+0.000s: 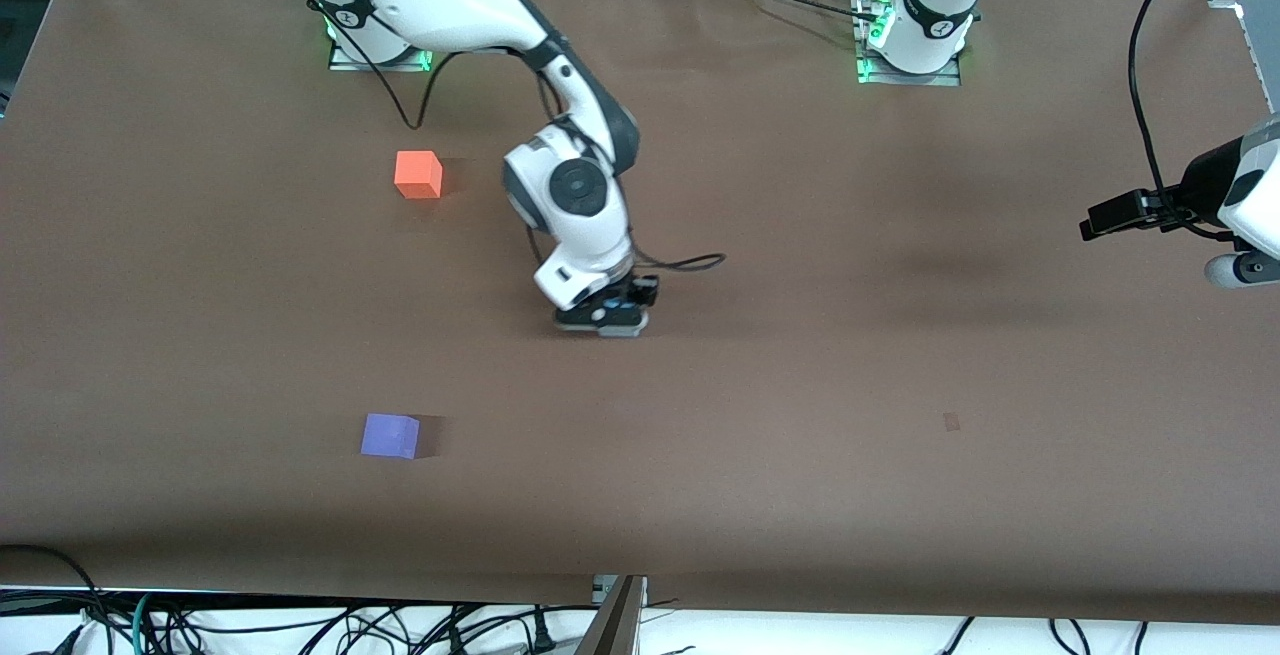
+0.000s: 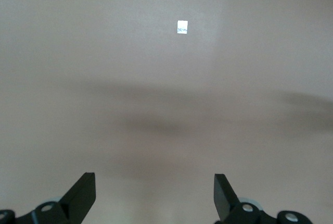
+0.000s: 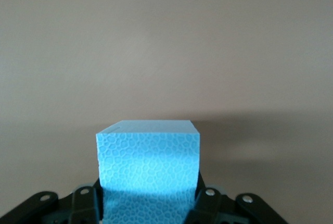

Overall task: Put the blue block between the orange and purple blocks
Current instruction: 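Carry the light-blue cube between the orange and purple cubes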

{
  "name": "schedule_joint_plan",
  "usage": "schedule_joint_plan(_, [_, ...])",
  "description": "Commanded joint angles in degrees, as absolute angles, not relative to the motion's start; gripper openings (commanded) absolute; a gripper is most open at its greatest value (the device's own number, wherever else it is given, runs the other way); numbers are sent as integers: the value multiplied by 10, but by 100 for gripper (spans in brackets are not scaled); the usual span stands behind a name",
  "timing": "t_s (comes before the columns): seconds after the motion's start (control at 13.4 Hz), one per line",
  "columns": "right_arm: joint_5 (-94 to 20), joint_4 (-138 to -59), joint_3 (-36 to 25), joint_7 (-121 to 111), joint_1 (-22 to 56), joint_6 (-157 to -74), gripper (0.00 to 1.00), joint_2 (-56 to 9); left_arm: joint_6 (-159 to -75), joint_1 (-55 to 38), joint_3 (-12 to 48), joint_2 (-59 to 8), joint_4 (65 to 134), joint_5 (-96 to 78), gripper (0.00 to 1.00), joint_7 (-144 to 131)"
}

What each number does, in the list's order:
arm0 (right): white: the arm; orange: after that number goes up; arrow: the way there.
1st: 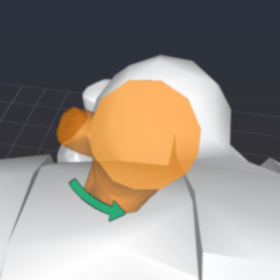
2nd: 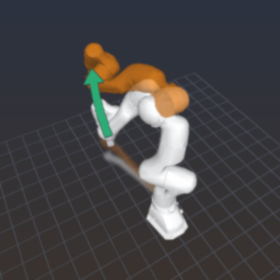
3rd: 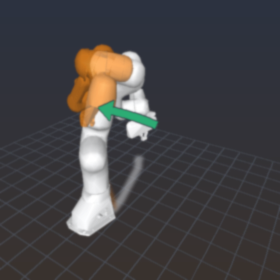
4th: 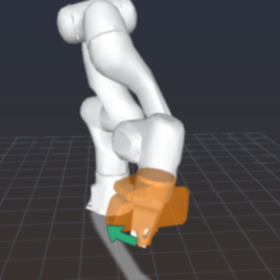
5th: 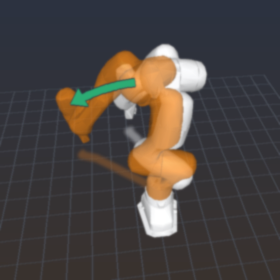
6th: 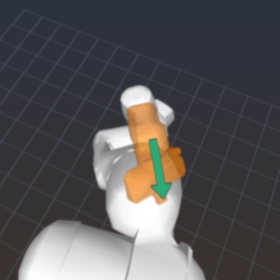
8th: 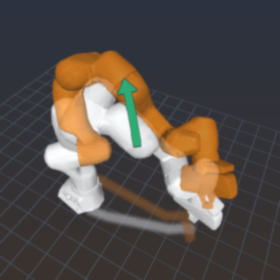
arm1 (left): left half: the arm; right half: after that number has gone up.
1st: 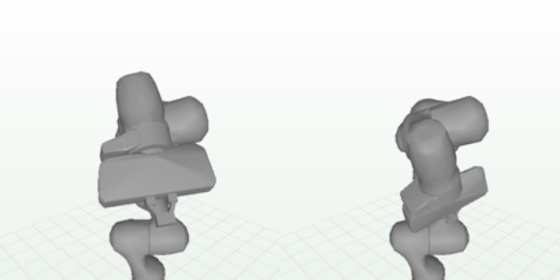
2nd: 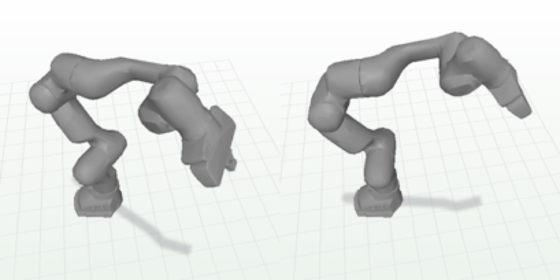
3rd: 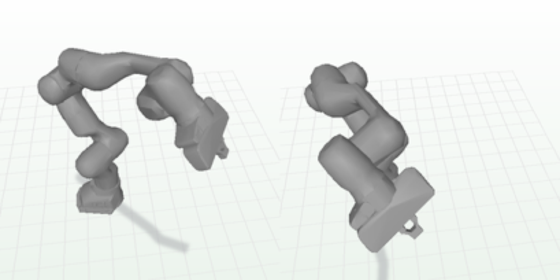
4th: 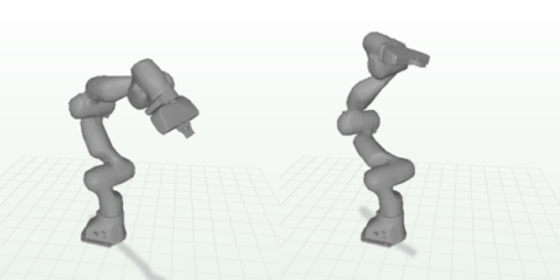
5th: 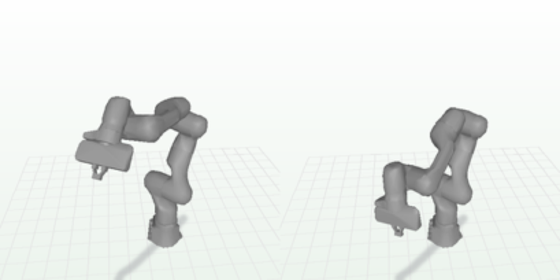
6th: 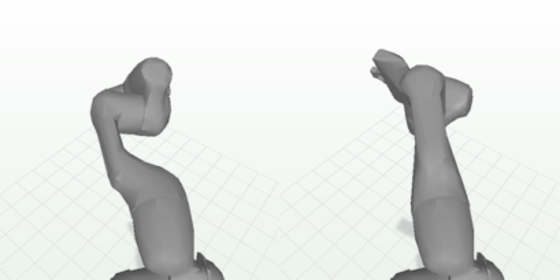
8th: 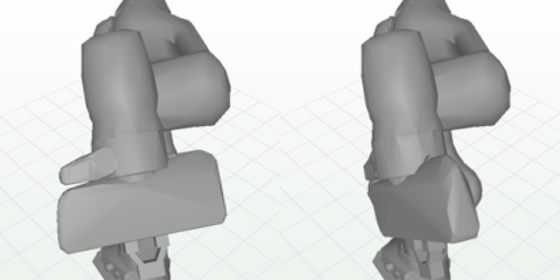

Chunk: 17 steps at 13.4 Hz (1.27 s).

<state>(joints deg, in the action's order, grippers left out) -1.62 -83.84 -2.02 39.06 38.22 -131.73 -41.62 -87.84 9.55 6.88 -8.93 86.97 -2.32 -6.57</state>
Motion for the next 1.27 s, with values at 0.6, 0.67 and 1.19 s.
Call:
schedule_joint_plan(0.6, [-34, -1099, -55, 162, 197, -1338, 2, -262, -868, 99, 72, -98, 853, -15, 100, -54])
schedule_joint_plan(0.67, [-36, -1106, -55, 160, 188, -1343, 2, -265, -868, 99, 72, -98, 853, -16, 100, -54])
schedule_joint_plan(1.19, [-62, -1190, -50, 163, 189, -1375, 21, -247, -868, 99, 72, -98, 853, -15, 100, -54])
